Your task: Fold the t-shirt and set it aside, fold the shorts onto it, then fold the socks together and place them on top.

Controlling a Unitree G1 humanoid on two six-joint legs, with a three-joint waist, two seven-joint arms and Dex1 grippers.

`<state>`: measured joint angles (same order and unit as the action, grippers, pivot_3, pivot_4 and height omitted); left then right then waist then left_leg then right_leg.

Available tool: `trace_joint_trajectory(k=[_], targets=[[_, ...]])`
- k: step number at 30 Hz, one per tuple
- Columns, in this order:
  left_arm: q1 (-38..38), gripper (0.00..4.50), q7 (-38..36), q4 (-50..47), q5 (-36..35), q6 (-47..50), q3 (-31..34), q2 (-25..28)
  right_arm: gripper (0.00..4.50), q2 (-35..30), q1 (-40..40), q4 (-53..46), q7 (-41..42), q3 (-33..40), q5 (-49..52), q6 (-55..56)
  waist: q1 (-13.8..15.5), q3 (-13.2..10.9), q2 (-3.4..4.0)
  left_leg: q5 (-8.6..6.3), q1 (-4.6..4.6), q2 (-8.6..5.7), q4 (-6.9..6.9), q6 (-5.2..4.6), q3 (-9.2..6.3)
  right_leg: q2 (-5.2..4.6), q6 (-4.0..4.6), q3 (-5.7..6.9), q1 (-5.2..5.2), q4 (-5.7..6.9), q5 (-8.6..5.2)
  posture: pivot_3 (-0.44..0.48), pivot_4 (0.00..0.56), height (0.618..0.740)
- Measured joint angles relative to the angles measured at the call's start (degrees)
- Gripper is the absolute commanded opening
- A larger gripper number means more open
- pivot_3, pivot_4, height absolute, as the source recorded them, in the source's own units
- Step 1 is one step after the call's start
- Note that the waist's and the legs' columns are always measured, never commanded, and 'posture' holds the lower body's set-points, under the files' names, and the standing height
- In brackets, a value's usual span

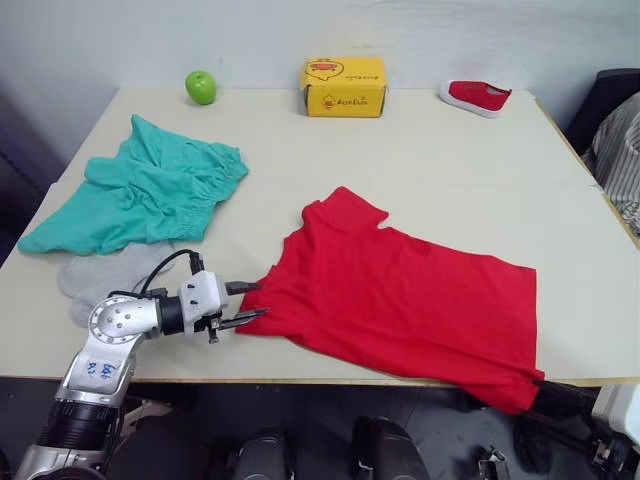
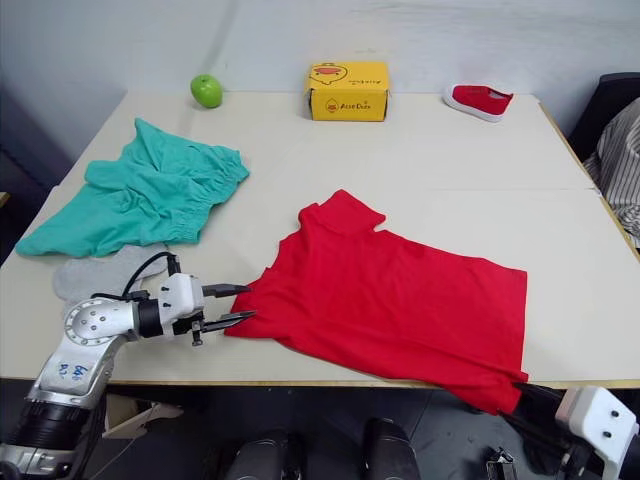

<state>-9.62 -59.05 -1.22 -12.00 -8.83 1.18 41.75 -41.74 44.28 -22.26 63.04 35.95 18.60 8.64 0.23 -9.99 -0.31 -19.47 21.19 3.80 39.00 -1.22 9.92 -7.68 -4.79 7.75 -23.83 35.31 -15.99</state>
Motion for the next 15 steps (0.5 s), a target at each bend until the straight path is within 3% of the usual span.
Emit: trace_joint_trajectory(k=[12, 14, 15], targets=[[-1.4, 2.84, -1.2, 5.1, 7.6, -9.1, -3.7, 2.3, 2.69, -0.5, -5.5, 4.9, -6.9, -9.1, -18.8, 8.0, -0.3, 0.0, 0.02, 0.04, 0.03, 0.00, 0.00, -0.11, 0.14, 0.03, -0.01, 0.02, -0.11, 0.01, 0.00, 0.000, 0.150, 0.740], [-1.5, 2.86, -1.3, 5.4, 7.7, -9.4, -3.9, 2.7, 2.31, -0.6, -6.3, 5.8, -8.0, -9.9, -20.2, 8.7, -0.3, 0.0, 0.03, 0.03, 0.01, 0.03, 0.00, -0.10, 0.14, 0.05, 0.00, 0.00, -0.11, 0.02, 0.00, 0.000, 0.150, 0.740], [-1.9, 2.67, -1.5, 5.7, 7.8, -9.5, -4.2, 2.9, 2.08, -0.6, -7.0, 6.3, -8.8, -10.2, -20.8, 9.0, -0.3, 0.0, 0.03, 0.03, 0.00, 0.04, 0.00, -0.10, 0.14, 0.06, 0.00, 0.00, -0.10, 0.03, -0.01, 0.000, 0.150, 0.740]])
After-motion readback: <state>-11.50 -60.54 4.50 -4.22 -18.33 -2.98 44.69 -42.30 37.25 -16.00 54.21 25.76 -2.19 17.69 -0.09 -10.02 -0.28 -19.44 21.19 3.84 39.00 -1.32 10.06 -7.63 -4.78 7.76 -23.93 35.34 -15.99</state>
